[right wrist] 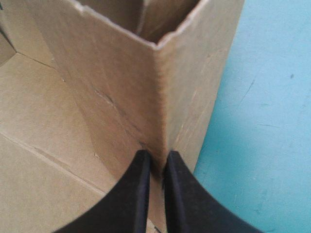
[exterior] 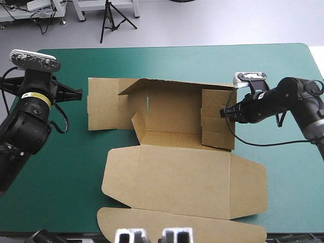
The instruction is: Fold the box
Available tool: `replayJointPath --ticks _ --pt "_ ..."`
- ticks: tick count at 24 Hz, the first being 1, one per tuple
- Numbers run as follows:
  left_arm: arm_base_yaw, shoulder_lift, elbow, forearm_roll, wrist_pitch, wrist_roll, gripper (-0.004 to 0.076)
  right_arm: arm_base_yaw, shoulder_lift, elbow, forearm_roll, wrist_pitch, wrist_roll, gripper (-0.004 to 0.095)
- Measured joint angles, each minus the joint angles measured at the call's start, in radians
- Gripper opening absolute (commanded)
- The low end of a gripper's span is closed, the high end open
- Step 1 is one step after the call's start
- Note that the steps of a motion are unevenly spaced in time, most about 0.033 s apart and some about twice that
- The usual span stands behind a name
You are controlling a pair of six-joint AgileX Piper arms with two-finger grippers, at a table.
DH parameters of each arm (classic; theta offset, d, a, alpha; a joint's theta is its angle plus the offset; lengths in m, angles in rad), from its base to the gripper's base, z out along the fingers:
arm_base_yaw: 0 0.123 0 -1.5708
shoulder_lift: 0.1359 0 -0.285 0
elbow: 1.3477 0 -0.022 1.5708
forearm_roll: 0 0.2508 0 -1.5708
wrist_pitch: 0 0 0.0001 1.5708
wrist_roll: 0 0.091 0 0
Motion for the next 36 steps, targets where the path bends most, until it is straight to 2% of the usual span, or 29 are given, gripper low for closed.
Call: replayJointPath --ticks 3,8,11,13,15,18,20,25,29,36 --pt "0.065 0.0 0.0 -0.091 0.0 0.07 -0.0004 0.0 0.045 -0.001 -0.016 -0.018 0.009 -0.0012" --pt "0.108 0.0 0.0 -0.187 -0.001 0.131 -0.0004 -0.002 0.2 -0.074 -0.011 -0.175 -0.011 -0.0013" --pt "0.108 0.002 0.0 -0.224 0.001 0.139 -0.0004 -0.003 0.288 -0.14 -0.013 -0.201 -0.033 -0.0011" --pt "0.108 0.014 0.0 -0.239 0.017 0.166 -0.0004 -0.003 0.355 -0.211 -0.015 -0.168 -0.057 0.0015" --pt "0.108 0.03 0.0 -0.24 0.04 0.173 -0.0004 -0.003 0.385 -0.257 -0.034 -0.131 -0.063 0.0093" --pt "0.108 0.052 0.0 -0.255 0.054 0.176 -0.0004 -0.002 0.411 -0.305 -0.068 -0.086 -0.069 0.0277" --pt "0.108 0.064 0.0 -0.283 0.055 0.184 -0.0004 -0.002 0.42 -0.327 -0.087 -0.068 -0.078 0.0342" --pt "0.108 0.086 0.0 -0.339 0.057 0.201 -0.0004 -0.002 0.437 -0.382 -0.125 -0.01 -0.079 0.0365" --pt "0.118 0.101 0.0 -0.404 0.057 0.212 -0.0004 0.0 0.458 -0.475 -0.164 0.099 -0.07 0.0365" --pt "0.265 0.134 -0.021 -0.669 0.041 0.343 -0.0004 0.0 0.416 -0.567 -0.189 0.151 -0.022 0.0365"
